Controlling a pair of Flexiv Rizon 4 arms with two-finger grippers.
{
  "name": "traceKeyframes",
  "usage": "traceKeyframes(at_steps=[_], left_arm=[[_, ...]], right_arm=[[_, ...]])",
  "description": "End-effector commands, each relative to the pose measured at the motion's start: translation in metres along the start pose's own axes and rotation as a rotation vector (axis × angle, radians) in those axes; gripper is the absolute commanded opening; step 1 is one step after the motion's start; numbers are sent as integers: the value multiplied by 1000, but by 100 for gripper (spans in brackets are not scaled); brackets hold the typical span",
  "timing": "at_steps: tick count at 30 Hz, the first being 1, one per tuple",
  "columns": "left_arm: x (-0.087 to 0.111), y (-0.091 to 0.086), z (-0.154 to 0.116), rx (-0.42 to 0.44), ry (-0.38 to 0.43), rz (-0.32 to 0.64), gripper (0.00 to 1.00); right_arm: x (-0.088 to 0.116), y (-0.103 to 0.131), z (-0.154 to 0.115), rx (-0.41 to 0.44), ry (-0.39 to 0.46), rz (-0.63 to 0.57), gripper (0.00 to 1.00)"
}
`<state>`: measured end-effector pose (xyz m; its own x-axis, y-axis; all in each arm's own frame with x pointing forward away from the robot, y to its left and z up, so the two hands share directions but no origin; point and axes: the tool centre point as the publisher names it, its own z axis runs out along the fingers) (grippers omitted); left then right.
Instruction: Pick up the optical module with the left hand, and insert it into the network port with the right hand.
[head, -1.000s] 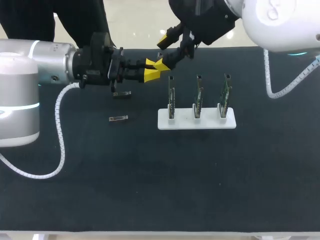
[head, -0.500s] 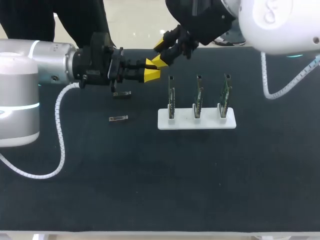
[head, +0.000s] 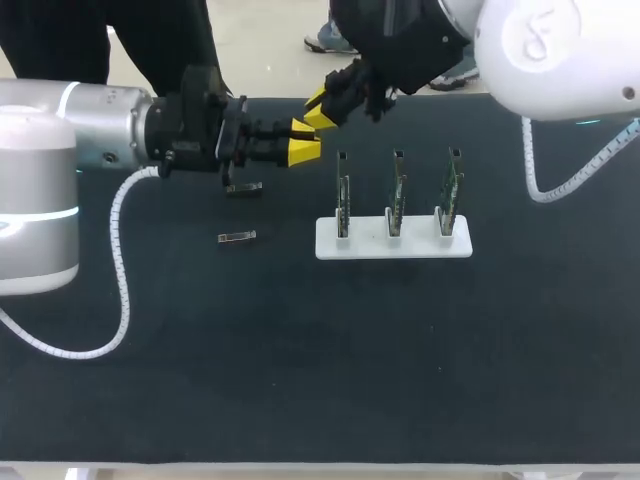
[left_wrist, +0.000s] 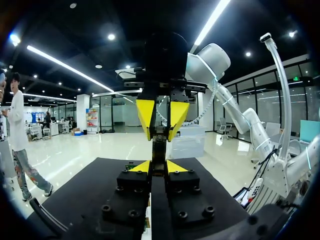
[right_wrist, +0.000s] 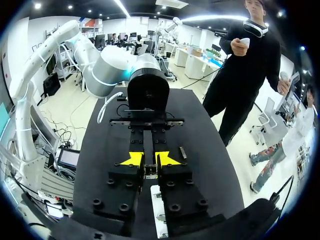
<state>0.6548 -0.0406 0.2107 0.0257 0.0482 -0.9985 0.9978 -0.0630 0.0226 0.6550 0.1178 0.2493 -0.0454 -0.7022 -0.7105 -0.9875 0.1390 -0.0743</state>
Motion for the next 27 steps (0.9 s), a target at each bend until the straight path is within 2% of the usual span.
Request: traceKeyframes(at_steps=[1, 16, 17, 18, 19, 27], left_arm=[[0, 1, 0, -6, -2, 2, 0], [0, 1, 0, -6, -2, 2, 0], [0, 1, 0, -6, -2, 2, 14], [0, 1, 0, -6, -2, 2, 98], [0, 1, 0, -6, -2, 2, 100], [0, 1, 0, -6, -2, 2, 100]], right_arm=[[-1, 1, 1, 0, 2, 1, 0], [-2, 2, 0, -2, 8, 1, 0], [-2, 2, 0, -3, 8, 1, 0], [-2, 2, -1, -2, 9, 0, 0], [-2, 2, -1, -3, 9, 0, 0], [-3, 3, -2, -2, 14, -2, 0]])
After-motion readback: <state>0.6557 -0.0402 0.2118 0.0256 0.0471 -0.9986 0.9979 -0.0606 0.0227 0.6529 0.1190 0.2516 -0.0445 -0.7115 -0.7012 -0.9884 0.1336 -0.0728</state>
